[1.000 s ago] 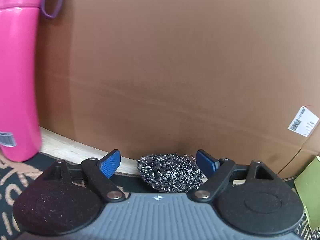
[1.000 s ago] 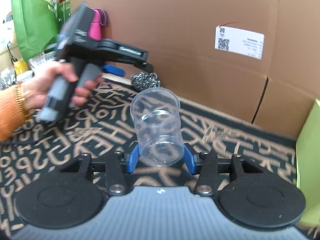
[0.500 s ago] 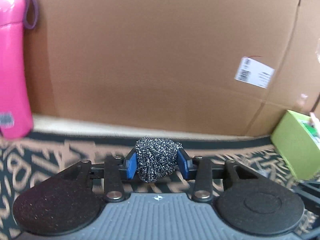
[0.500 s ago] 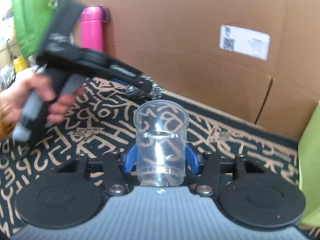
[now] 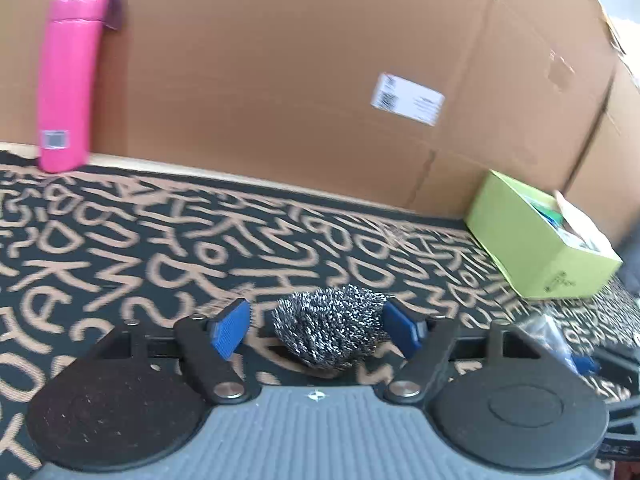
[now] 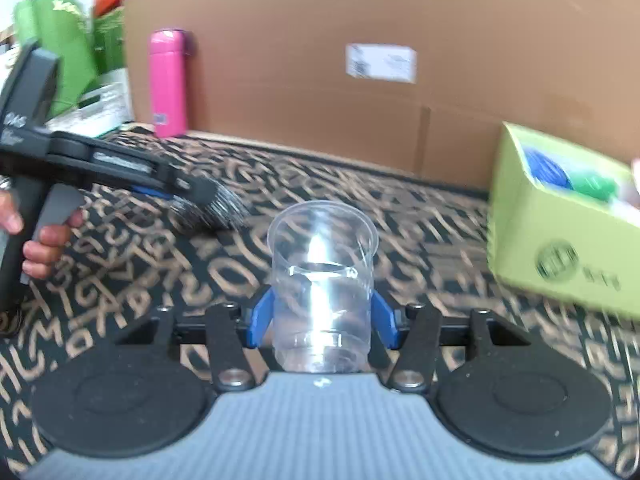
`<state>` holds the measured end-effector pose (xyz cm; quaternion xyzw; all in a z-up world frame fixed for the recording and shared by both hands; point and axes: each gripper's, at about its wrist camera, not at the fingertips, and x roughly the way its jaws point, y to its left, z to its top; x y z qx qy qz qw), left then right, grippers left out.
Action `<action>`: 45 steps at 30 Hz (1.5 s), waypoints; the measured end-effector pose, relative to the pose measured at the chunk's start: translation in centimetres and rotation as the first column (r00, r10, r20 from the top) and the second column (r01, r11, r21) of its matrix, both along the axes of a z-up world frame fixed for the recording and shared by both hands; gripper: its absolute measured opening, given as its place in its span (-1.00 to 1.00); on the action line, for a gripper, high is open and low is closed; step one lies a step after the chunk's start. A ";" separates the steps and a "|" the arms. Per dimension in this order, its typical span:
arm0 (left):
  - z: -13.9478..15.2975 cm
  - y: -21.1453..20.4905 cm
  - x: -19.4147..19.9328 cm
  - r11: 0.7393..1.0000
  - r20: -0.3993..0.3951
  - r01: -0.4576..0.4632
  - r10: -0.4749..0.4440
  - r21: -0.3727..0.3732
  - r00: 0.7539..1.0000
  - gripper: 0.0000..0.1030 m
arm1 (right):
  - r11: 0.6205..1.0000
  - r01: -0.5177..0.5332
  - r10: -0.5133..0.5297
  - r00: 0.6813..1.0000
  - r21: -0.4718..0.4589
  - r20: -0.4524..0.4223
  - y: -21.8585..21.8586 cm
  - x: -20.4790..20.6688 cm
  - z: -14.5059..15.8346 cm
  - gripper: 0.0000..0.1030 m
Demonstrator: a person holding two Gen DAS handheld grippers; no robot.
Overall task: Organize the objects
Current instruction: 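Grasp the steel wool with the left tool while the right tool grasps the clear cup, then carry the steel wool and clear cup into the shoebox and release them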
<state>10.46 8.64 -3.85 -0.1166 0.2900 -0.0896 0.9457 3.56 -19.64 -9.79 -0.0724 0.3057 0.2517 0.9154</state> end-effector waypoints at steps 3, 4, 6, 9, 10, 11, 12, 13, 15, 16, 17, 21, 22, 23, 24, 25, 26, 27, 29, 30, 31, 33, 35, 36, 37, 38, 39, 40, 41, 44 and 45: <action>1.0 0.2 0.7 1.000 -0.008 0.015 -0.015 -0.014 1.000 0.50 | 0.999 0.026 -0.025 1.000 0.046 -0.013 -0.9 -0.3 -0.1 0.03; 1.3 0.1 0.8 1.000 -0.001 0.022 -0.022 -0.001 1.000 0.50 | 0.998 0.027 -0.027 1.000 0.050 -0.004 -0.9 -0.5 0.0 0.03; 1.9 -0.3 0.6 0.997 0.021 0.058 -0.059 0.050 0.998 0.54 | 0.998 0.019 -0.020 1.000 0.054 0.006 -0.8 -0.5 0.0 0.03; 2.1 -1.6 0.9 0.980 0.041 0.139 -0.146 0.139 0.988 0.54 | 0.998 0.019 -0.019 1.000 0.057 -0.002 -0.7 -0.7 -0.1 0.03; 2.1 -2.1 1.0 0.969 0.048 0.172 -0.182 0.175 0.982 0.54 | 0.998 0.021 -0.020 1.000 0.059 -0.006 -0.6 -0.7 -0.1 0.03; 2.1 -2.6 1.3 0.957 0.057 0.197 -0.213 0.214 0.975 0.54 | 0.998 0.023 -0.023 1.000 0.062 -0.012 -0.5 -0.7 -0.1 0.04; 1.9 -3.1 1.6 0.943 0.064 0.215 -0.238 0.254 0.969 0.54 | 0.998 0.024 -0.023 1.000 0.066 -0.015 -0.5 -0.7 -0.2 0.09; 1.7 -3.7 1.9 0.927 0.062 0.231 -0.260 0.295 0.964 0.54 | 0.997 0.028 -0.027 0.999 0.068 -0.017 -0.4 -0.6 -0.2 0.10; 0.8 -4.4 2.7 0.905 0.021 0.260 -0.283 0.337 0.959 0.45 | 0.997 0.041 -0.039 0.999 0.068 -0.023 -0.2 -0.4 -0.3 0.10; 0.3 -4.5 3.0 0.903 -0.007 0.273 -0.287 0.330 0.958 0.37 | 0.996 0.044 -0.043 0.999 0.072 -0.023 -0.2 -0.3 -0.3 0.10; -0.1 -4.4 3.1 0.907 -0.029 0.277 -0.282 0.319 0.959 0.23 | 0.996 0.048 -0.046 0.999 0.078 -0.027 -0.2 -0.2 -0.3 0.10; -1.1 -3.4 3.0 0.923 -0.029 0.253 -0.256 0.288 0.966 0.02 | 0.993 0.057 -0.051 0.997 0.104 -0.063 -0.3 0.4 -0.8 0.10; -1.1 -3.2 2.9 0.927 -0.029 0.247 -0.250 0.281 0.968 0.00 | 0.992 0.059 -0.051 0.996 0.110 -0.070 -0.4 0.6 -0.8 0.09; -1.0 -3.1 2.9 0.933 -0.031 0.240 -0.241 0.269 0.970 -0.03 | 0.991 0.062 -0.054 0.996 0.119 -0.071 -0.6 0.6 -0.8 0.01; -0.9 -3.0 2.9 0.938 -0.036 0.234 -0.233 0.257 0.972 -0.05 | 0.989 0.068 -0.059 0.996 0.129 -0.071 -0.7 0.6 -0.8 -0.04; -0.7 -3.0 2.9 0.942 -0.043 0.229 -0.226 0.246 0.973 -0.07 | 0.987 0.077 -0.068 0.995 0.138 -0.069 -0.9 0.6 -0.8 -0.04; -0.4 -3.1 2.8 0.946 -0.049 0.228 -0.223 0.229 0.974 -0.09 | 0.985 0.086 -0.078 0.995 0.147 -0.064 -1.2 0.4 -0.7 -0.05; -0.1 -3.1 2.8 0.952 -0.056 0.233 -0.226 0.199 0.972 -0.10 | 0.983 0.094 -0.086 0.995 0.158 -0.058 -1.4 0.2 -0.6 -0.05; 0.5 -3.6 2.9 0.960 -0.064 0.247 -0.240 0.131 0.969 -0.10 | 0.978 0.106 -0.100 0.994 0.181 -0.042 -2.2 -0.4 -0.2 -0.05; 0.9 -4.0 2.9 0.960 -0.058 0.259 -0.253 0.107 0.966 -0.10 | 0.976 0.113 -0.109 0.994 0.188 -0.029 -2.6 -0.7 0.1 -0.05; 1.3 -4.6 2.8 0.958 -0.048 0.273 -0.269 0.091 0.962 -0.10 | 0.974 0.119 -0.119 0.993 0.192 -0.013 -3.1 -1.0 0.5 -0.05; 2.3 -6.2 2.7 0.950 -0.020 0.305 -0.304 0.063 0.952 -0.10 | 0.970 0.139 -0.147 0.989 0.200 0.025 -4.3 -1.7 1.5 -0.05; 3.6 -7.8 2.8 0.939 0.009 0.343 -0.343 0.026 0.939 -0.10 | 0.964 0.166 -0.184 0.981 0.207 0.068 -5.7 -2.2 2.7 -0.05; 4.3 -8.7 3.0 0.934 0.022 0.358 -0.358 0.007 0.933 -0.10 | 0.961 0.184 -0.207 0.974 0.209 0.093 -6.5 -2.4 3.3 -0.05; 5.0 -9.7 3.3 0.928 0.035 0.373 -0.372 -0.008 0.927 -0.10 | 0.956 0.204 -0.231 0.966 0.210 0.118 -7.4 -2.6 3.9 -0.05; 5.7 -10.8 3.5 0.922 0.048 0.387 -0.386 -0.017 0.921 -0.10 | 0.951 0.225 -0.258 0.956 0.210 0.141 -8.3 -2.8 4.5 -0.05; 6.4 -11.9 3.9 0.918 0.062 0.397 -0.395 -0.022 0.917 -0.10 | 0.945 0.248 -0.284 0.945 0.212 0.162 -9.1 -2.8 5.0 -0.05; 7.0 -13.1 4.2 0.915 0.074 0.404 -0.401 -0.022 0.913 -0.09 | 0.938 0.273 -0.313 0.933 0.213 0.180 -10.1 -2.7 5.5 -0.05; 7.5 -14.3 4.6 0.911 0.085 0.411 -0.408 -0.019 0.909 -0.09 | 0.930 0.298 -0.340 0.920 0.214 0.194 -11.1 -2.5 6.0 -0.05; 8.8 -18.0 5.9 0.906 0.102 0.424 -0.419 -0.021 0.902 -0.08 | 0.905 0.352 -0.404 0.887 0.238 0.225 -14.2 -1.6 7.1 -0.05; 9.2 -19.1 6.3 0.900 0.107 0.435 -0.430 -0.025 0.897 -0.07 | 0.898 0.370 -0.423 0.876 0.240 0.232 -15.2 -1.1 7.3 -0.05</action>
